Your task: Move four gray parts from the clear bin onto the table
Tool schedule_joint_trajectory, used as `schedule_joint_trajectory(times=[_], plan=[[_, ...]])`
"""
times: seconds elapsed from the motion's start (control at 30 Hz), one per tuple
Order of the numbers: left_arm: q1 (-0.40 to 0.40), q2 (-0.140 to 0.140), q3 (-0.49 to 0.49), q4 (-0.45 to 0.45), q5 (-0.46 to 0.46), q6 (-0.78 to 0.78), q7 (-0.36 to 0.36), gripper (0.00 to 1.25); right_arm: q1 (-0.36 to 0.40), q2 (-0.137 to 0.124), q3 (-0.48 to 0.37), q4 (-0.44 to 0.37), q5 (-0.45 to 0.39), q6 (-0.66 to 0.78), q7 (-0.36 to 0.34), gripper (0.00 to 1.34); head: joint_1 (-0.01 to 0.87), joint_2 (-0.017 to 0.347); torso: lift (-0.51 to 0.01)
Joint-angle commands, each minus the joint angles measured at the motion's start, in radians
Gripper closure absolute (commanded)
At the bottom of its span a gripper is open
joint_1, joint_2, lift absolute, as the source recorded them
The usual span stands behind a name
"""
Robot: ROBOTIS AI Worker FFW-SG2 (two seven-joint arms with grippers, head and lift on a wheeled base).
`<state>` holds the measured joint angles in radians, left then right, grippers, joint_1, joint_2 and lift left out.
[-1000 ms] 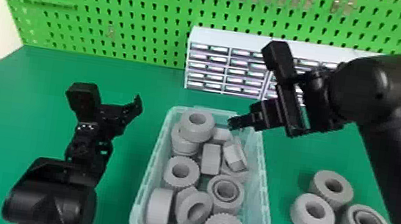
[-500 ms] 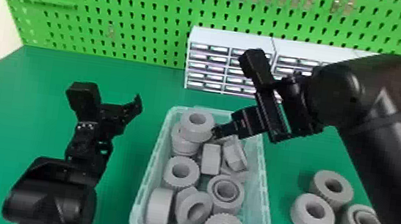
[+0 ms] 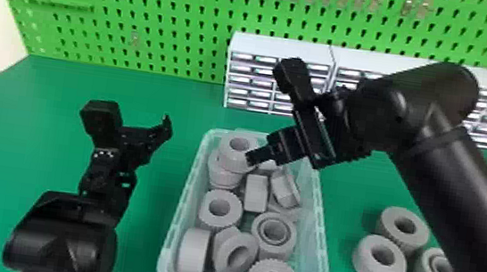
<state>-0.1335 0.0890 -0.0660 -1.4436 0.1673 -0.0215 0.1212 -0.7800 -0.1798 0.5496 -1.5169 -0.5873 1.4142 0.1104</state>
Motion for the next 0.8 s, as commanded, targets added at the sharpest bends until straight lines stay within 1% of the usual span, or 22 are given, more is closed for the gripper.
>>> schedule_joint_trajectory(times=[0.0,0.2,0.43,0.77], plan=[[0.0,0.0,0.0,0.002,0.0,0.0,0.0,0.1,-0.024,0.009,0.042,0.047,0.003,-0.064,0.0,0.57,0.693,0.072,-0.052],[0.002,0.0,-0.002,0.003,0.0,0.0,0.0,0.1,-0.031,0.017,0.076,0.106,0.007,-0.143,0.002,0.57,0.693,0.072,-0.052],[0.002,0.0,-0.003,0.003,0.0,0.0,0.0,0.1,-0.042,0.022,0.102,0.141,0.035,-0.182,0.006,0.56,0.693,0.072,-0.052],[0.002,-0.002,-0.008,0.003,0.001,0.0,0.0,0.1,-0.056,0.034,0.142,0.187,0.109,-0.256,0.078,0.56,0.693,0.072,-0.052]])
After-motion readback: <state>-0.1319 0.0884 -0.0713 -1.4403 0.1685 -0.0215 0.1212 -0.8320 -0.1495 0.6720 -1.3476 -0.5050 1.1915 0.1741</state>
